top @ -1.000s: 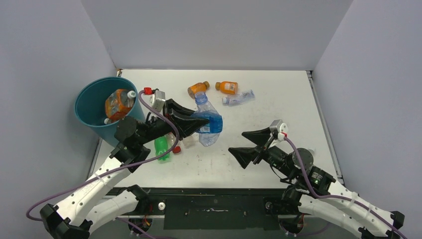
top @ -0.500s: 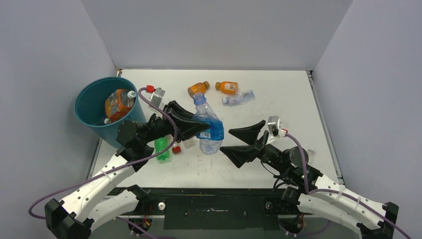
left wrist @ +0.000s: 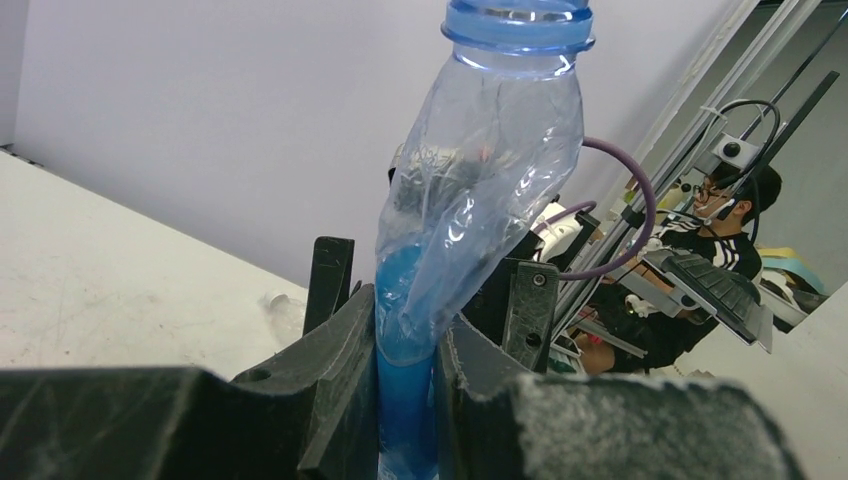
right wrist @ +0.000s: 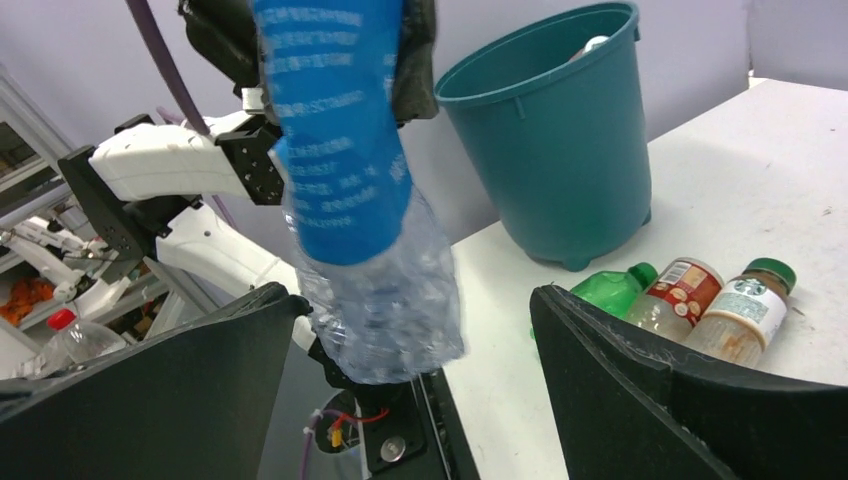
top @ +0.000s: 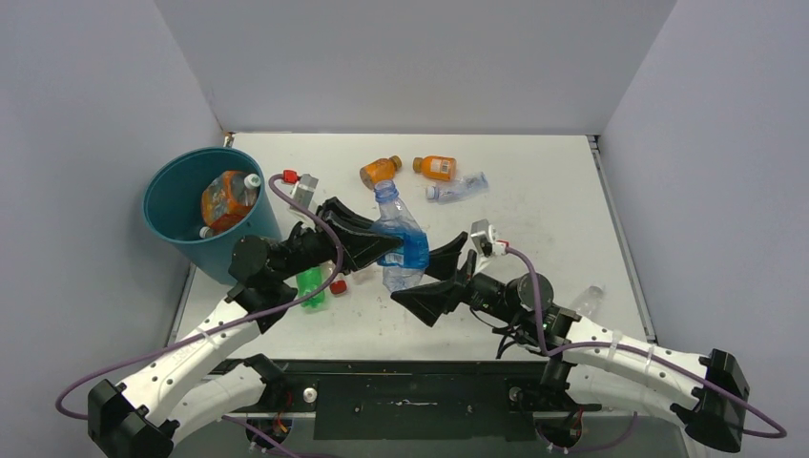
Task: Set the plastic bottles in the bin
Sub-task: Pick up the plastic bottle at the center of the board, then place the plastic bottle in the trash bin, then pick up the plastic bottle at the center of the board.
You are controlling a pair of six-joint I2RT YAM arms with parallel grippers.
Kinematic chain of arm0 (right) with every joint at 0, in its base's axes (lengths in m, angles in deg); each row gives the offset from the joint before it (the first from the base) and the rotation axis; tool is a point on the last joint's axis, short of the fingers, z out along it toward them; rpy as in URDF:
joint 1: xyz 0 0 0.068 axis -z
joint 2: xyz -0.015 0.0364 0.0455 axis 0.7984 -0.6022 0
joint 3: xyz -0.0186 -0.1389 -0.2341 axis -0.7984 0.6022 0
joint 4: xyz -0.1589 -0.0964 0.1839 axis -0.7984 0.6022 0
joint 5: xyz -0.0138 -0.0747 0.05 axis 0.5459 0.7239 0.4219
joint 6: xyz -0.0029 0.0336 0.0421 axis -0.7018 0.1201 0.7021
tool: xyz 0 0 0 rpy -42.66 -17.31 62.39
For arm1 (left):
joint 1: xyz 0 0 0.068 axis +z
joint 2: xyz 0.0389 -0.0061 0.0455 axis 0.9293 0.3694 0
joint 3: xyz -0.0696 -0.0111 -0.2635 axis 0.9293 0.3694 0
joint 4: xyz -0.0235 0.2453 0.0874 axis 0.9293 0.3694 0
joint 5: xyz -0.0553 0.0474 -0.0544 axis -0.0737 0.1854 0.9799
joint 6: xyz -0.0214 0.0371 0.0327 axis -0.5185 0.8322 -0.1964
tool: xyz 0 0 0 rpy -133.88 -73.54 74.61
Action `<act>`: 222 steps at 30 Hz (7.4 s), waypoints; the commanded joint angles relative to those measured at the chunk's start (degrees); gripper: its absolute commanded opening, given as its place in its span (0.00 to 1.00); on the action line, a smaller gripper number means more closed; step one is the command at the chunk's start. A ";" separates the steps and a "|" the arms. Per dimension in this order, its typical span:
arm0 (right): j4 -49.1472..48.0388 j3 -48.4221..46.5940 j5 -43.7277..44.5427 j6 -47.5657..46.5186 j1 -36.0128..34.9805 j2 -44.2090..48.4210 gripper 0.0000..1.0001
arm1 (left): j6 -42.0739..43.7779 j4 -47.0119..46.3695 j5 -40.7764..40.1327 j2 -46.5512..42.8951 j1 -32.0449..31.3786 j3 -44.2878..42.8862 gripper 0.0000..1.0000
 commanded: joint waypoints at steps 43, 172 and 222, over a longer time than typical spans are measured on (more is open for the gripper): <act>-0.14 -0.15 10.29 -9.69 -5.64 2.53 0.06 | 15.99 14.93 -18.15 -13.76 -3.32 -4.78 0.96; 4.06 5.20 13.74 -7.39 -6.17 2.94 0.90 | 56.42 29.79 -81.20 -8.76 27.63 -3.45 0.00; 5.36 -0.55 9.37 -0.53 12.57 -27.61 0.91 | 25.61 46.57 -36.24 -7.29 5.11 -4.38 0.96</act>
